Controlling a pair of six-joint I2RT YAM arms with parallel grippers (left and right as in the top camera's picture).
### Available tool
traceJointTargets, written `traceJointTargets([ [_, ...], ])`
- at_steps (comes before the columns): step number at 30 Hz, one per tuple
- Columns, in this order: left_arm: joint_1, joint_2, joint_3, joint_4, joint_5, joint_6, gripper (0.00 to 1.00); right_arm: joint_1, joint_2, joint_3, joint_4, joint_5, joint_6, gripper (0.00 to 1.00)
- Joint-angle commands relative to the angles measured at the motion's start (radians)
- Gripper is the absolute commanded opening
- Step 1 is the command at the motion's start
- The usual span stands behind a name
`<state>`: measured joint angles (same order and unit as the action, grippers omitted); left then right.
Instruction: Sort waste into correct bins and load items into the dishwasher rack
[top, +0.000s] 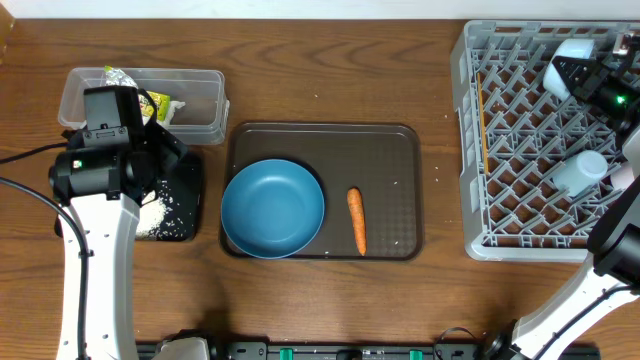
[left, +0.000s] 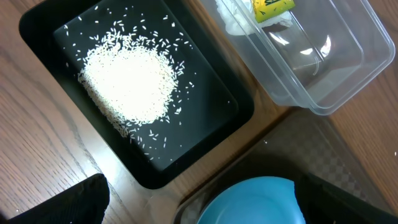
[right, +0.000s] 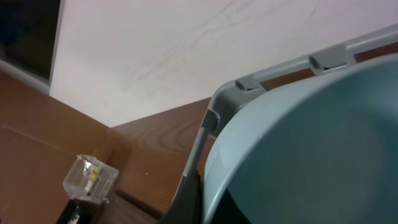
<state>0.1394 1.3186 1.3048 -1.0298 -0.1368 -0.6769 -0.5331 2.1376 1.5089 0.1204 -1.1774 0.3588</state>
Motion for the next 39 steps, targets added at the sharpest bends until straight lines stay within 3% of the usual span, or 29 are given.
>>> traceJointTargets([
  [1,0.000,0.003,0.008,-0.006,-0.005,0.006,0.98,-0.009,0.015,0.000,-0.007,-0.004,0.004,0.06],
  [9,0.000,0.003,0.008,-0.006,-0.005,0.006,0.98,-0.067,0.015,0.000,-0.008,-0.001,0.023,0.16],
  [13,0.000,0.003,0.008,-0.006,-0.005,0.006,0.98,-0.103,0.015,0.000,-0.009,-0.002,0.056,0.26],
  [22,0.000,0.003,0.008,-0.006,-0.005,0.006,0.98,-0.126,0.015,0.000,-0.072,-0.001,0.048,0.18],
  [30,0.000,0.003,0.008,-0.006,-0.005,0.006,0.98,-0.093,-0.066,0.000,-0.108,0.070,0.014,0.27],
  [34,0.000,0.003,0.008,-0.006,-0.005,0.006,0.98,-0.026,-0.180,0.013,-0.303,0.312,-0.135,0.37],
  [39,0.000,0.003,0.008,-0.006,-0.005,0.006,0.98,0.165,-0.242,0.074,-0.548,0.955,-0.337,0.57],
])
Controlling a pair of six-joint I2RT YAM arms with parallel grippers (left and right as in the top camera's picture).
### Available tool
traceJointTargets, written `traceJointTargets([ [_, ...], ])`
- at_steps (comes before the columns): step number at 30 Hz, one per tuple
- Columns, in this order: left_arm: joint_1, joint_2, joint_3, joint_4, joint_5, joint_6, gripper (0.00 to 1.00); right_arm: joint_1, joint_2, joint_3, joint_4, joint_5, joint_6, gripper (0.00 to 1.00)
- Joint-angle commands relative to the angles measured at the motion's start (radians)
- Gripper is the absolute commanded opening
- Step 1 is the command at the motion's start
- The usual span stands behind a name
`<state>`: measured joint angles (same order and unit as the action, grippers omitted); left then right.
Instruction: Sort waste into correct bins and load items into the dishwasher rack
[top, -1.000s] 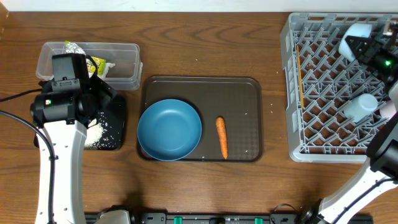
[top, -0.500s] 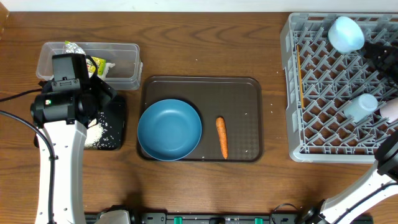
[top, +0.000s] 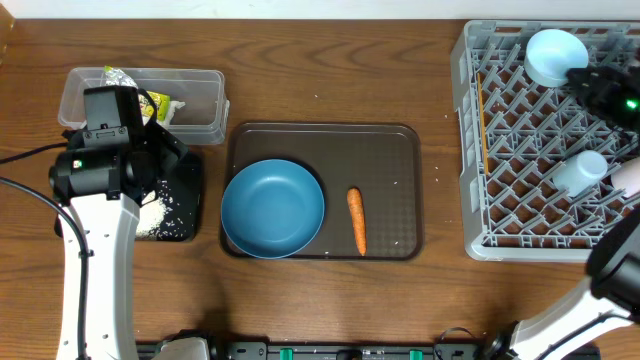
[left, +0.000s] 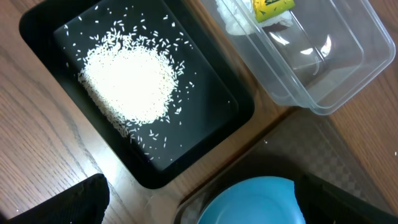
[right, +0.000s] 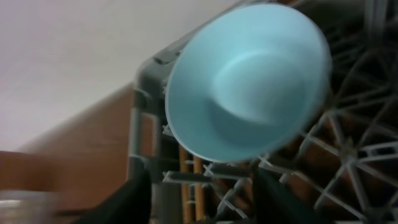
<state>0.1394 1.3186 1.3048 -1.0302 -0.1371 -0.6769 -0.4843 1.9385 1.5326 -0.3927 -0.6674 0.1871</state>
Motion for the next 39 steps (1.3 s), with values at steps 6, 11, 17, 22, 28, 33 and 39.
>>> traceJointTargets([
  [6,0.000,0.003,0.008,-0.006,-0.005,0.006,0.98,0.355,-0.038,0.098,-0.055,0.873,-0.259,0.72],
  [11,0.000,0.003,0.008,-0.006,-0.005,0.006,0.98,0.418,-0.031,0.100,0.013,1.081,-0.360,0.74],
  [17,0.000,0.003,0.008,-0.006,-0.005,0.006,0.98,0.404,0.019,0.103,0.005,1.110,-0.428,0.83],
  [22,0.000,0.003,0.008,-0.006,-0.005,0.006,0.98,0.398,0.075,0.103,0.008,1.081,-0.447,0.86],
  [28,0.000,0.003,0.008,-0.005,-0.005,0.006,0.98,0.398,0.121,0.103,0.017,1.026,-0.447,0.87],
  [33,0.000,0.003,0.008,-0.006,-0.005,0.006,0.98,0.396,0.130,0.103,0.026,1.026,-0.447,0.81],
  [39,0.000,0.003,0.008,-0.006,-0.005,0.006,0.98,0.382,0.140,0.103,0.010,0.997,-0.462,0.72],
])
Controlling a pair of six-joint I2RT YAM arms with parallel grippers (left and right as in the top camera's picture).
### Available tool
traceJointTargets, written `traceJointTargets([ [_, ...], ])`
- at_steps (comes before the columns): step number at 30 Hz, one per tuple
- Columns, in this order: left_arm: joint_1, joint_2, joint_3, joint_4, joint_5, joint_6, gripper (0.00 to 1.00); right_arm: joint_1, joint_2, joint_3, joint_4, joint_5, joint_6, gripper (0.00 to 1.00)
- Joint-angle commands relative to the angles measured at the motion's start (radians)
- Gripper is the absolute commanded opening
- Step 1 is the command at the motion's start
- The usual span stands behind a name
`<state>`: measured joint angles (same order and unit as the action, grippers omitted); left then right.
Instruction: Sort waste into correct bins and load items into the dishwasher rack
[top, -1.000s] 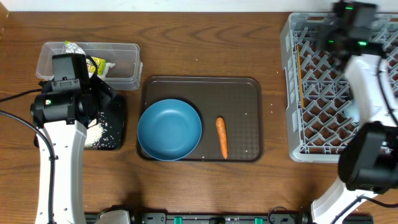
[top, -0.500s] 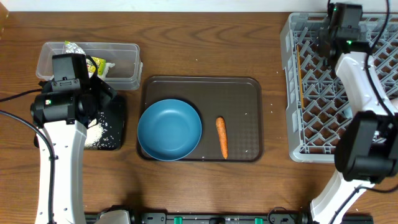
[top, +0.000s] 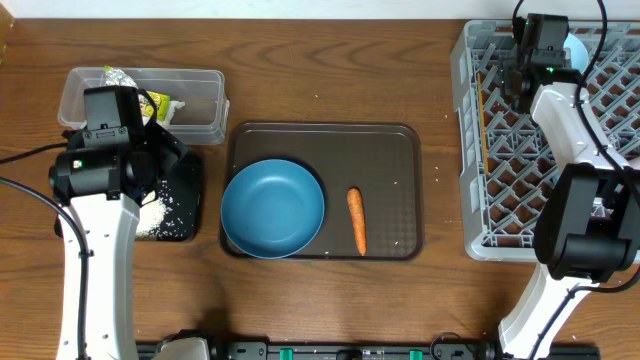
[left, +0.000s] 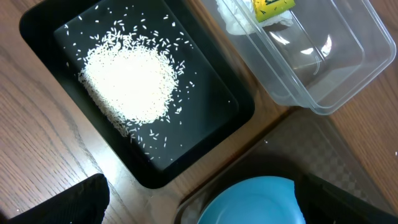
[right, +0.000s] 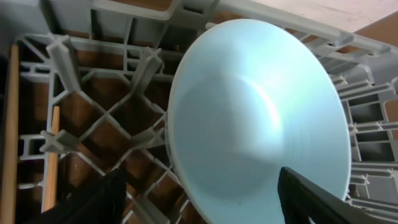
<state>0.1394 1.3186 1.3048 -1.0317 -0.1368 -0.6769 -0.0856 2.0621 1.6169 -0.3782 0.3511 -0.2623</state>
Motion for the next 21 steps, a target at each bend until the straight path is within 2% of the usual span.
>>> traceJointTargets([
  [1,0.000,0.003,0.008,-0.004,-0.005,0.006,0.98,-0.019,0.021,0.018,-0.009,-0.023,-0.013,0.66],
  [3,0.000,0.003,0.008,-0.004,-0.005,0.006,0.98,-0.021,0.031,0.018,-0.011,-0.022,-0.013,0.55],
  [9,0.000,0.003,0.008,-0.004,-0.005,0.006,0.98,-0.026,0.038,0.020,-0.011,-0.023,0.010,0.41],
  [13,0.000,0.003,0.008,-0.004,-0.005,0.006,0.98,-0.025,0.037,0.050,-0.044,-0.024,0.043,0.22],
  [18,0.000,0.003,0.008,-0.004,-0.005,0.006,0.98,-0.026,0.037,0.144,-0.141,-0.076,0.070,0.04],
  [19,0.000,0.003,0.008,-0.004,-0.005,0.006,0.98,-0.026,0.037,0.161,-0.157,-0.082,0.079,0.01],
  [21,0.000,0.003,0.008,-0.004,-0.005,0.006,0.98,-0.026,0.036,0.206,-0.196,-0.106,0.100,0.01],
])
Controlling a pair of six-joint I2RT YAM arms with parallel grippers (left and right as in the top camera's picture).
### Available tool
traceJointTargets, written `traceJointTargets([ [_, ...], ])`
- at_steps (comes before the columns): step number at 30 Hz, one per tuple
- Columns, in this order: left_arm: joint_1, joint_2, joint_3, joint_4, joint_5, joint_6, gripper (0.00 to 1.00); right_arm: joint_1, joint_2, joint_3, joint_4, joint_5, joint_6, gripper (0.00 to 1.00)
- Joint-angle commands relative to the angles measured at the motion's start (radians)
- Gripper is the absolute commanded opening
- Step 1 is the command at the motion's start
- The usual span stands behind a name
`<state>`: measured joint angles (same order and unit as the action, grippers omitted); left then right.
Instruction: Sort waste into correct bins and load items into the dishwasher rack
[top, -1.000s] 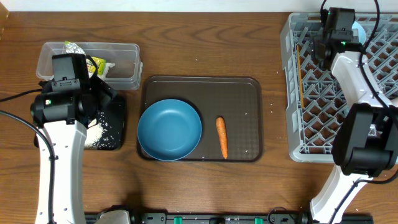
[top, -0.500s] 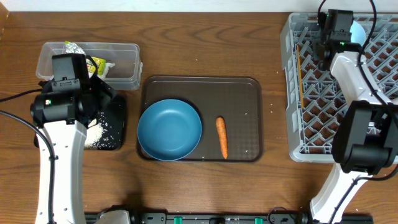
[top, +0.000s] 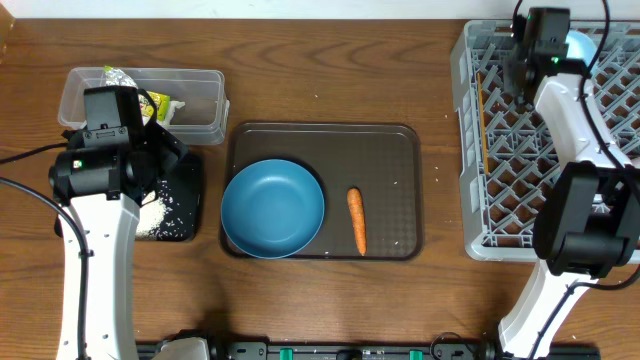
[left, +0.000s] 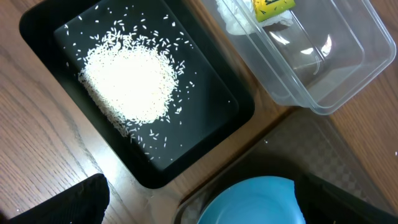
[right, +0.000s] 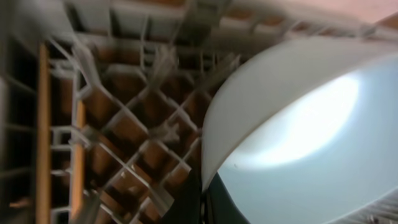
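A pale blue bowl (right: 298, 137) stands on edge at the far end of the grey dishwasher rack (top: 478, 150). My right gripper (right: 208, 193) is shut on the bowl's rim, with a dark finger on each side; the view is blurred. In the overhead view the right gripper (top: 548, 35) is at the rack's top edge. A darker blue bowl (top: 272, 208) and a carrot (top: 356, 220) lie on the brown tray (top: 390, 150). My left gripper (left: 202, 202) is open, hanging over the gap between the black bin and the blue bowl (left: 255, 202).
A black bin (top: 185, 190) holds loose rice (left: 127, 81). Behind it a clear tub (top: 195, 105) holds wrappers, one of them yellow (left: 270, 7). Wooden chopsticks (right: 43, 124) lie in the rack's left side. The right arm stretches over the rack's right half.
My right gripper was open and facing the pale blue bowl from a little way off. Now it is close in and shut on the bowl's rim. The left arm has not moved.
My right gripper first held the pale blue bowl over the rack's far right corner. Then the bowl stood in the rack and the gripper was open beside it. Later the open gripper faced the bowl from the rack's top edge; now it grips the rim. The left arm stayed still throughout.
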<state>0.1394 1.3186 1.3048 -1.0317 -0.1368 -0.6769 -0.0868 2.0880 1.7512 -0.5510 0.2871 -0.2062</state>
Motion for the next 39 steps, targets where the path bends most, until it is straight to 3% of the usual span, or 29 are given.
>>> traceJointTargets([
  [1,0.000,0.003,0.008,-0.004,-0.005,0.006,0.98,-0.026,0.010,0.096,-0.046,-0.057,0.051,0.01],
  [5,0.000,0.003,0.008,-0.004,-0.005,0.006,0.98,-0.031,0.010,0.175,-0.119,-0.144,0.092,0.01],
  [8,0.000,0.003,0.008,-0.004,-0.005,0.006,0.98,-0.053,0.010,0.220,-0.159,-0.336,0.141,0.01],
  [18,0.000,0.003,0.008,-0.004,-0.005,0.006,0.98,-0.268,0.011,0.172,-0.108,-1.270,0.176,0.01],
  [24,0.000,0.003,0.008,-0.004,-0.005,0.006,0.98,-0.397,0.011,0.088,-0.030,-1.480,0.224,0.01],
  [29,0.000,0.003,0.008,-0.004,-0.005,0.006,0.98,-0.449,0.027,-0.028,0.175,-1.692,0.266,0.01],
  [39,0.000,0.003,0.008,-0.004,-0.005,0.006,0.98,-0.433,0.084,-0.112,0.294,-1.716,0.314,0.01],
])
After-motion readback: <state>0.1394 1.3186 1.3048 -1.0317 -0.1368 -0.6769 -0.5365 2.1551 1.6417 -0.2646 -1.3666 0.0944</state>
